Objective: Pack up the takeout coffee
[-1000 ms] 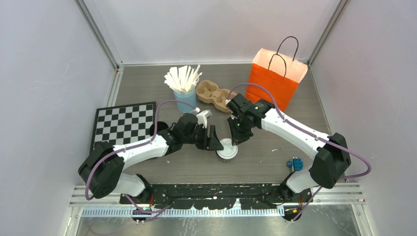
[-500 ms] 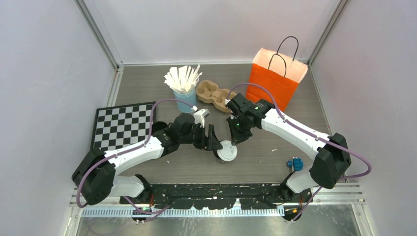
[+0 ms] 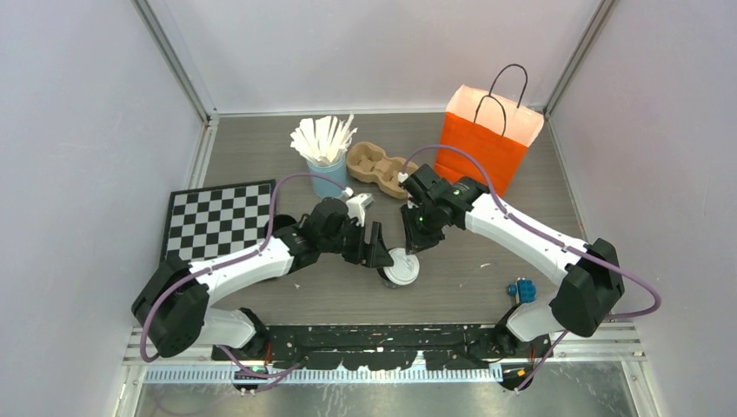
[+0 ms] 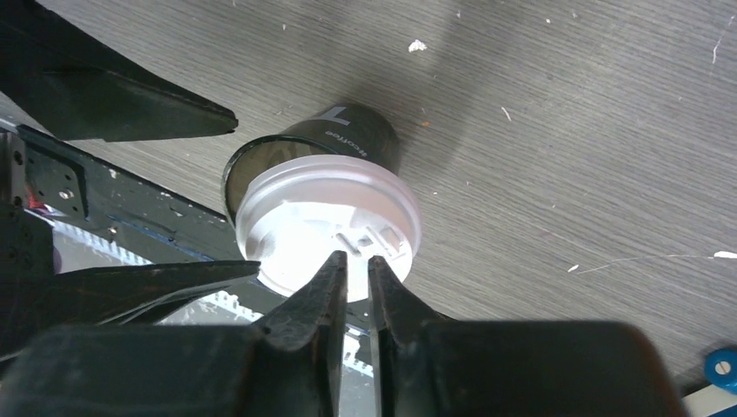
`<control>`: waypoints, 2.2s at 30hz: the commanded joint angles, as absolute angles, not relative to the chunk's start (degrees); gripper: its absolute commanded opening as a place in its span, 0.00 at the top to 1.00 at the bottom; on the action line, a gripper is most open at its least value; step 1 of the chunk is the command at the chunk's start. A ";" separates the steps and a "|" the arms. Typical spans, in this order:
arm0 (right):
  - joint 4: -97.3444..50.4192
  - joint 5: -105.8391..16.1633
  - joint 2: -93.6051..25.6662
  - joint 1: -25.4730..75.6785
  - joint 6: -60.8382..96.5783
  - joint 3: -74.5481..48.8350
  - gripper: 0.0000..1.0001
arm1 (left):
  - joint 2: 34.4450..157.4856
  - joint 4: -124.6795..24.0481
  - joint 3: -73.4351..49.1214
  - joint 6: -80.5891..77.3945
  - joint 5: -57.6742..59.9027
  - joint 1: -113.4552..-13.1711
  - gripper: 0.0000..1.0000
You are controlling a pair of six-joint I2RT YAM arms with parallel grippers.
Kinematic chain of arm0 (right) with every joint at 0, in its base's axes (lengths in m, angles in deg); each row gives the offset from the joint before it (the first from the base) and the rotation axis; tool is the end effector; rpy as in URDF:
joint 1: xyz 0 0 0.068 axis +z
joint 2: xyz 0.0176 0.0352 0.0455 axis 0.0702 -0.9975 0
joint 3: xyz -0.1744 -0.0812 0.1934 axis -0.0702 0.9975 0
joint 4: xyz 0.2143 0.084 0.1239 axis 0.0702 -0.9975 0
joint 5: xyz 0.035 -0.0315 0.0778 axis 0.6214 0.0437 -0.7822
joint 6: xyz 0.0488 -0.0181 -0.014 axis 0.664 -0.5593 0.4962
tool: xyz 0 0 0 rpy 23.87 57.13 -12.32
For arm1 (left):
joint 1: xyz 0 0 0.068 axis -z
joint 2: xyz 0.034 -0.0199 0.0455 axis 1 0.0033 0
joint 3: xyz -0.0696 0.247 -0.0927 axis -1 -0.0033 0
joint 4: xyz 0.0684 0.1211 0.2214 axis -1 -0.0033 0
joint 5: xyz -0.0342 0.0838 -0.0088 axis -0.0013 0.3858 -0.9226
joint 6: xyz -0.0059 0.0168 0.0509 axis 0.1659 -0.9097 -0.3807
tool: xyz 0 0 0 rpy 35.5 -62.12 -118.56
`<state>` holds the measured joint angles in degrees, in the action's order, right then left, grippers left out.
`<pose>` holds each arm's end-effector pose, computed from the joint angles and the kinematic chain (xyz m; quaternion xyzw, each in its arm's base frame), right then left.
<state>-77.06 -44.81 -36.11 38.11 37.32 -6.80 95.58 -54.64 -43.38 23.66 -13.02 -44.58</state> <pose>0.2062 0.1929 0.2749 -0.1478 0.9680 0.1617 0.1220 0.1837 -0.2045 0.2177 0.1516 0.8664 -0.4216 0.2205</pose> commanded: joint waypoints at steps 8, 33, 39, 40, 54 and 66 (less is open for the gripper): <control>-72.96 -40.13 -27.34 37.91 39.74 -3.54 0.50 | 97.23 -54.72 -40.64 21.63 -14.18 -44.90 0.39; -68.67 -43.74 -29.16 37.93 39.11 1.52 0.71 | 96.08 -53.92 -41.59 22.75 -14.02 -44.86 0.45; -68.06 -44.58 -29.31 37.93 39.26 1.61 0.72 | 95.98 -53.52 -41.61 23.92 -14.53 -44.89 0.47; -67.90 -44.77 -29.27 37.90 39.34 1.56 0.72 | 95.94 -53.29 -41.61 24.18 -14.85 -44.84 0.46; -66.50 -46.11 -30.05 37.94 39.68 1.73 0.73 | 94.77 -53.89 -41.46 25.26 -15.54 -44.90 0.39; -65.68 -46.95 -29.77 37.97 40.67 1.17 0.74 | 95.98 -57.41 -39.94 21.84 -14.79 -44.85 0.44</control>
